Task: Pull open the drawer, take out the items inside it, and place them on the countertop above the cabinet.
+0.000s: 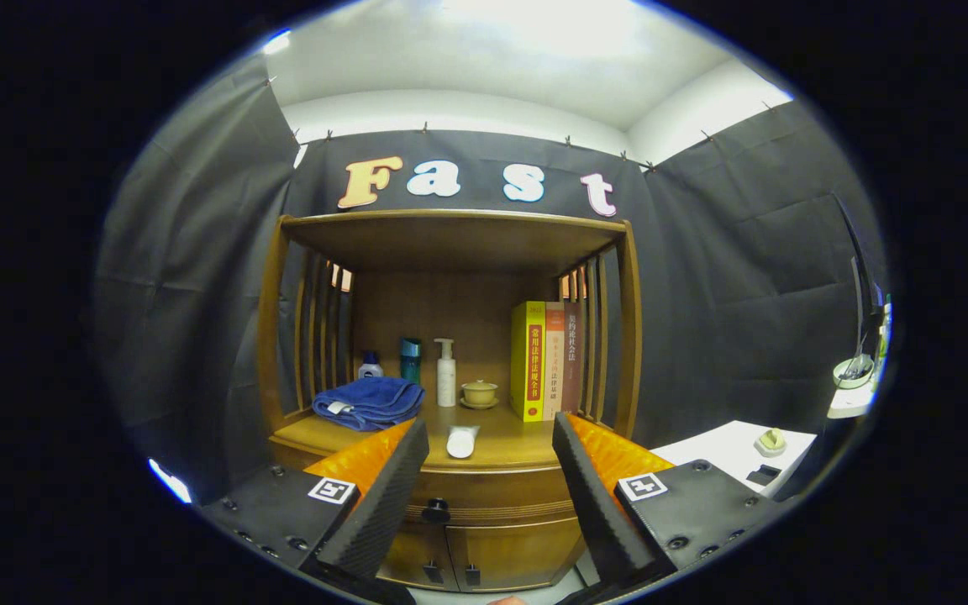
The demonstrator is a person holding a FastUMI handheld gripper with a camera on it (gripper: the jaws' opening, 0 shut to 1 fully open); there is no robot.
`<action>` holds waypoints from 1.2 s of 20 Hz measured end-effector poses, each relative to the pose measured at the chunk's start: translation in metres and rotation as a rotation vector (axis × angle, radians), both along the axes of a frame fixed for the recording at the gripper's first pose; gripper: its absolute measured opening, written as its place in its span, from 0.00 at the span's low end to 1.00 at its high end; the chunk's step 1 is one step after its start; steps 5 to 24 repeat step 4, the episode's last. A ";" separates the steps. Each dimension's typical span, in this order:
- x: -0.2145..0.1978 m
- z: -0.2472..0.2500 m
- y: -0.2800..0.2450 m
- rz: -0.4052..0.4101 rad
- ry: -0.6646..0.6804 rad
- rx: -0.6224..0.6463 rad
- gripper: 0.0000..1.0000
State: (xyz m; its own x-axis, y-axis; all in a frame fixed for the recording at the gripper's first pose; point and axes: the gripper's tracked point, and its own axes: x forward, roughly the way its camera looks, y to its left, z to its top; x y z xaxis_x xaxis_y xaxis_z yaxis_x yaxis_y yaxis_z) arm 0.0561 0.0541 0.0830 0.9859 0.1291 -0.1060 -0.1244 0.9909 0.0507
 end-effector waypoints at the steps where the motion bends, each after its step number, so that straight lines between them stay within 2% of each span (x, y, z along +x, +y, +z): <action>1: -0.002 0.001 0.002 0.005 -0.004 0.003 0.98; 24: -0.003 -0.003 0.007 0.015 0.007 0.006 0.98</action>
